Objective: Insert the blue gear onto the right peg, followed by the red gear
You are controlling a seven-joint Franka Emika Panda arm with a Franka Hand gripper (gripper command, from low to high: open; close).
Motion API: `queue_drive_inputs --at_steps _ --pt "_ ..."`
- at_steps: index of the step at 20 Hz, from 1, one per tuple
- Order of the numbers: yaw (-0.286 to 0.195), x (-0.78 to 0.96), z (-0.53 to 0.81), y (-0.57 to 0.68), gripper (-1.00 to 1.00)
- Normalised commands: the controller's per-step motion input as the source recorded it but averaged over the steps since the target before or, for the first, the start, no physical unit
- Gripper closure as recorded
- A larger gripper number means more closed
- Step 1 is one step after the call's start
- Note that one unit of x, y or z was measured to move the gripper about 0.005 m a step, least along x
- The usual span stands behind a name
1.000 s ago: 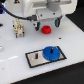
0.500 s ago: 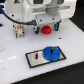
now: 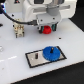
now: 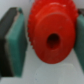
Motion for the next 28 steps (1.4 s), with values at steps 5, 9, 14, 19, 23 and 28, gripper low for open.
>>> queue_drive_inputs --at_steps 5,9,14,19,23,28 --pt "0.0 0.07 0.44 0.02 1.0" --pt "0.0 0.28 0.61 0.01 1.0" --pt "0.0 0.55 0.57 -0.01 1.0" --pt "0.0 0.72 0.5 -0.03 1.0" --pt "0.0 0.76 0.42 -0.05 1.0" --pt "0.0 0.8 0.28 -0.09 1.0"
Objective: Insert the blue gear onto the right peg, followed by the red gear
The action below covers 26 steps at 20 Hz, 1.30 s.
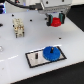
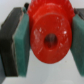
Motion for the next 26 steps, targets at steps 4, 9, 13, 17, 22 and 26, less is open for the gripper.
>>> queue_drive_inputs --at_steps 4,9,13,17,22,26 --pt "0.0 0.81 0.26 -0.13 1.0" --pt "0.0 0.8 0.22 -0.13 1.0" --pt "0.0 0.78 0.19 -0.14 1.0" --pt "0.0 0.75 0.15 -0.18 1.0" --pt "0.0 0.65 0.07 -0.2 1.0" --pt "0.0 0.38 -0.01 -0.22 1.0"
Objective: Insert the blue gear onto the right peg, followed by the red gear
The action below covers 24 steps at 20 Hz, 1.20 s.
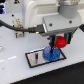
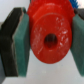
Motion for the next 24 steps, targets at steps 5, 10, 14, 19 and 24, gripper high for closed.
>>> queue_drive_inputs --at_steps 5,10,14,19,24 --pt "0.0 0.08 -0.1 -0.18 1.0" --pt "0.0 0.06 -0.08 -0.19 1.0" --pt "0.0 0.06 -0.03 -0.03 1.0" --pt "0.0 0.04 0.25 0.0 1.0" --pt "0.0 0.02 0.25 0.0 1.0"
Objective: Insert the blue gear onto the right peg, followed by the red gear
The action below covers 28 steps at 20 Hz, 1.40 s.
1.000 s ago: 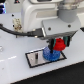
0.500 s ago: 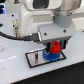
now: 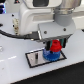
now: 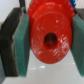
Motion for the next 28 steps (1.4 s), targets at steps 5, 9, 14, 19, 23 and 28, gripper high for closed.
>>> queue_drive_inputs --at_steps 5,9,14,19,23,28 --pt "0.0 0.07 0.06 -0.06 1.0" --pt "0.0 0.2 -0.09 -0.1 1.0" --pt "0.0 0.21 -0.12 -0.12 1.0" --pt "0.0 0.07 0.07 -0.06 1.0" --pt "0.0 0.01 0.39 -0.17 1.0" --pt "0.0 0.13 0.21 -0.19 1.0"
